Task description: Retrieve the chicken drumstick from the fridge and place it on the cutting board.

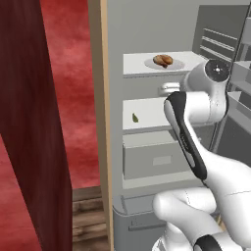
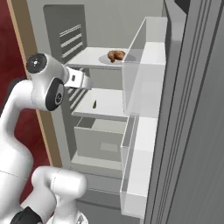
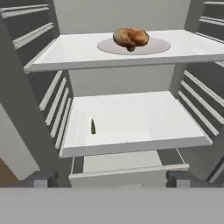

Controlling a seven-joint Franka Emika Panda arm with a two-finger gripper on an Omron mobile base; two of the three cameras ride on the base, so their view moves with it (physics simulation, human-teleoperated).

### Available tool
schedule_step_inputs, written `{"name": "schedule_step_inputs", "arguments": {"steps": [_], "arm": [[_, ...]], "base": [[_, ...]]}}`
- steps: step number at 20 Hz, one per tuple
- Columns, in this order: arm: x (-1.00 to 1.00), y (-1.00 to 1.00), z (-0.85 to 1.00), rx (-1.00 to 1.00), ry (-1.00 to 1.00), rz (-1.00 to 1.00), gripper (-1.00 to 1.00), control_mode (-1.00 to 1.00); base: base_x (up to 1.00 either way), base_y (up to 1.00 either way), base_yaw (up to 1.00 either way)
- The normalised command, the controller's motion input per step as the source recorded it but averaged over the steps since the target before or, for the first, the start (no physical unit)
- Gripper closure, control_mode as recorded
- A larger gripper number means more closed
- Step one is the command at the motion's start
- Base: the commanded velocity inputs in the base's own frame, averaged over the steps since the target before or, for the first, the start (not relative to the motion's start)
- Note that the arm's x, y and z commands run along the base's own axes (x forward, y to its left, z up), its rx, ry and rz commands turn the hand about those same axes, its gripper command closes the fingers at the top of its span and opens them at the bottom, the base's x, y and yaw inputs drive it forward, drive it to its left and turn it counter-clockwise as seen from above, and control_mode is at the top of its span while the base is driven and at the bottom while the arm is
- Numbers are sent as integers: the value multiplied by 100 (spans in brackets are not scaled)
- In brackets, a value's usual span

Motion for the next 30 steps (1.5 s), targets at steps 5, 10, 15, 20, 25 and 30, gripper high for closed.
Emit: {"name": "schedule_step_inputs", "arguments": {"steps": [5, 10, 15, 20, 25, 30], "arm": [[-2, -10, 26, -2, -23, 0, -100, -100], [0, -11, 21, 1, -6, 0, -100, -100], [-5, -30, 80, 1, -17, -4, -100, -100], [15, -28, 36, 2, 7, -2, -100, -100], [43, -12, 11, 1, 21, 0, -100, -100], [34, 0, -14, 0, -3, 0, -100, -100]], "base": [[0, 0, 0], [0, 0, 0], [0, 0, 0], [0, 0, 0], [0, 0, 0], [0, 0, 0]]}}
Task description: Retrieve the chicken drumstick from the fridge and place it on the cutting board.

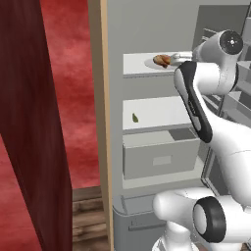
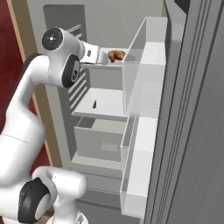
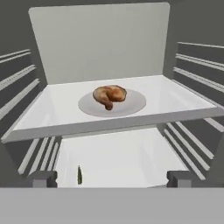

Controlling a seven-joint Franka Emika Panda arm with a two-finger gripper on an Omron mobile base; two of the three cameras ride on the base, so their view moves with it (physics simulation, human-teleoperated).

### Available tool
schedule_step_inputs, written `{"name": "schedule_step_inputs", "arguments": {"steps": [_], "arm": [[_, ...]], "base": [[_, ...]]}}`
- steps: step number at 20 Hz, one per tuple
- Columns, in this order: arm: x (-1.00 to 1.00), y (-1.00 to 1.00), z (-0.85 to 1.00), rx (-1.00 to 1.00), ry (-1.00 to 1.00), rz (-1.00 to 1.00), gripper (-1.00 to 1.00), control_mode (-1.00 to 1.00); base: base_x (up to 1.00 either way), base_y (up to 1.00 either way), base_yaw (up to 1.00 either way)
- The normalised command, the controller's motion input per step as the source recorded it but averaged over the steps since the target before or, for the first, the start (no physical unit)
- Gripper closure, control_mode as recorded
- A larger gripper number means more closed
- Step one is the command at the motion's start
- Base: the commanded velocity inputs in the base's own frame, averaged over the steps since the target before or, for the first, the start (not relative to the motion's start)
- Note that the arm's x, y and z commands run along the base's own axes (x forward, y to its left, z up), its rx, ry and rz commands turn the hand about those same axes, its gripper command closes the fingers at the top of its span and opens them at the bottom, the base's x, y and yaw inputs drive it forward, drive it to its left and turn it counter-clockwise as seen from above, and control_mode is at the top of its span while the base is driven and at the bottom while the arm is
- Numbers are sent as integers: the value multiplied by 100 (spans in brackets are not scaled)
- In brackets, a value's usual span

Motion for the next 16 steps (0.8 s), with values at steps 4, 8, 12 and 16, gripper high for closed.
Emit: {"name": "schedule_step_inputs", "arguments": {"steps": [4, 8, 12, 16], "arm": [[42, 0, -19, 0, 0, 0, -100, -100], [44, -2, -9, -1, 0, 0, -100, -100], [59, -1, -13, -1, 2, 0, -100, -100], [71, -6, -14, -1, 4, 0, -100, -100]], "base": [[0, 0, 0], [0, 0, 0], [0, 0, 0], [0, 0, 0]]}}
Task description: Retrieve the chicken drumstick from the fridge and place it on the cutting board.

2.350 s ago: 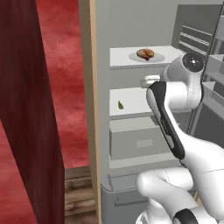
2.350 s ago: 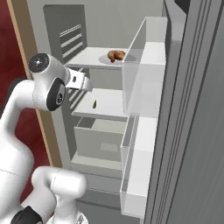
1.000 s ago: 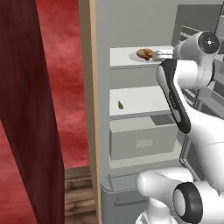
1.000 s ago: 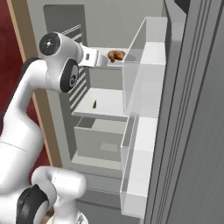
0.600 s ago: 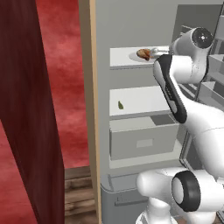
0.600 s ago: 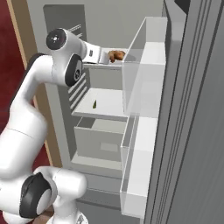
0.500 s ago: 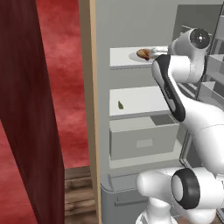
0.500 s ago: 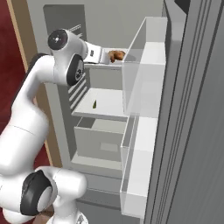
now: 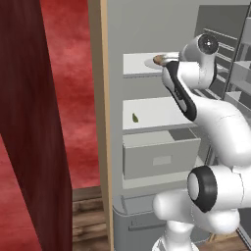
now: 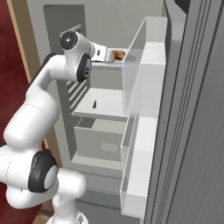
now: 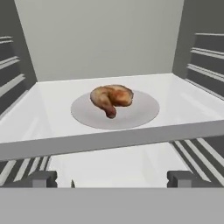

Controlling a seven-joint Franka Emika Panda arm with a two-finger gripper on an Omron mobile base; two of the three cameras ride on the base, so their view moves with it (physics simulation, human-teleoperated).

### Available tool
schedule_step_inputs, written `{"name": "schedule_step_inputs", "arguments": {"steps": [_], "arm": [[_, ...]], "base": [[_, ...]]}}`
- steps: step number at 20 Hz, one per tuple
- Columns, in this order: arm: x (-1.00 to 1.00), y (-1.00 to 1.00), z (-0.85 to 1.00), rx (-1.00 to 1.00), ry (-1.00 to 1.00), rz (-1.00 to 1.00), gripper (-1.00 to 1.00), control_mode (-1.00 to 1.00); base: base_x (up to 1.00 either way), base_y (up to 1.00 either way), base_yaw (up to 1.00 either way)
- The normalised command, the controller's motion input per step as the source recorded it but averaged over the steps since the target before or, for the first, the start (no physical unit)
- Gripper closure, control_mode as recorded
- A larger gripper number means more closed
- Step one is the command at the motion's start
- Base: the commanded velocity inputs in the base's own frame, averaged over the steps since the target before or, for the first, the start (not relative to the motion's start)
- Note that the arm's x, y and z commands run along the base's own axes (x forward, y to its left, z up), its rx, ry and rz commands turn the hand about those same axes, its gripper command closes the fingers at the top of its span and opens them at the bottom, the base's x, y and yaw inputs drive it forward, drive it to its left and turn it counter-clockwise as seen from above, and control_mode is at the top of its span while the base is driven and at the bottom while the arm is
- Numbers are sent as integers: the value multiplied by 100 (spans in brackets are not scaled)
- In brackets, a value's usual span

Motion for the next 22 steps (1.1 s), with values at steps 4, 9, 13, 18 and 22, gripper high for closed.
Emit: {"name": "schedule_step_inputs", "arguments": {"steps": [4, 9, 13, 18, 22], "arm": [[79, -17, -5, 0, 9, 0, -100, -100], [59, -16, 0, 0, 9, 0, -100, -100], [47, -3, -10, 0, 8, 0, -100, -100], [39, 6, -12, 0, 3, 0, -100, -100], [45, 4, -17, 0, 0, 0, -100, -100]], "base": [[0, 0, 0], [0, 0, 0], [0, 0, 0], [0, 0, 0], [0, 0, 0]]}}
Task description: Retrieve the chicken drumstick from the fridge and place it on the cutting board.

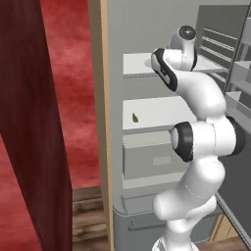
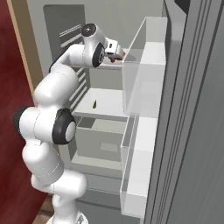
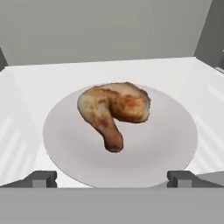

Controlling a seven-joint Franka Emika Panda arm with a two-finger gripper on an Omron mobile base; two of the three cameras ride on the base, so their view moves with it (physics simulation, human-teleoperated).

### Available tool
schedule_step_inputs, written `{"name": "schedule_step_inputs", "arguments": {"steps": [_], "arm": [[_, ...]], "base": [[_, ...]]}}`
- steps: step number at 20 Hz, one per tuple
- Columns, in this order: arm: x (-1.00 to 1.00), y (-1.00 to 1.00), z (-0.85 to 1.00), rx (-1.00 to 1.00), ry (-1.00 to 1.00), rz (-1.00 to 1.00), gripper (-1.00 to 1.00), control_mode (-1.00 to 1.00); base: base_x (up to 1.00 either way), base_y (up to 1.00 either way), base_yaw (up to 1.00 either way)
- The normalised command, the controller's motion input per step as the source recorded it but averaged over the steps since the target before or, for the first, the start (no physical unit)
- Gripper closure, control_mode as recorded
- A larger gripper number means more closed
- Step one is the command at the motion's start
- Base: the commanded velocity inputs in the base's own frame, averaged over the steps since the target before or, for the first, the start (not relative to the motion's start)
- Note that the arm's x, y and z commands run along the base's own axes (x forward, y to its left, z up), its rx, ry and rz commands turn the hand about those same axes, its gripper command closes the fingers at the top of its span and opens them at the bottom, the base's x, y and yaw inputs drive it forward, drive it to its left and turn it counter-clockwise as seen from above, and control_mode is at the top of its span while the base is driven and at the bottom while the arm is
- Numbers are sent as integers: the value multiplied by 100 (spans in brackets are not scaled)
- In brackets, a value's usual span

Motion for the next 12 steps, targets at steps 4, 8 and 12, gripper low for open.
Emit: {"name": "schedule_step_inputs", "arguments": {"steps": [4, 8, 12], "arm": [[52, 0, -19, 0, 0, 1, -100, -100], [57, 0, -7, 0, 0, 0, -100, -100], [57, -1, -1, 0, 5, 0, -100, -100]], "base": [[0, 0, 0], [0, 0, 0], [0, 0, 0]]}}
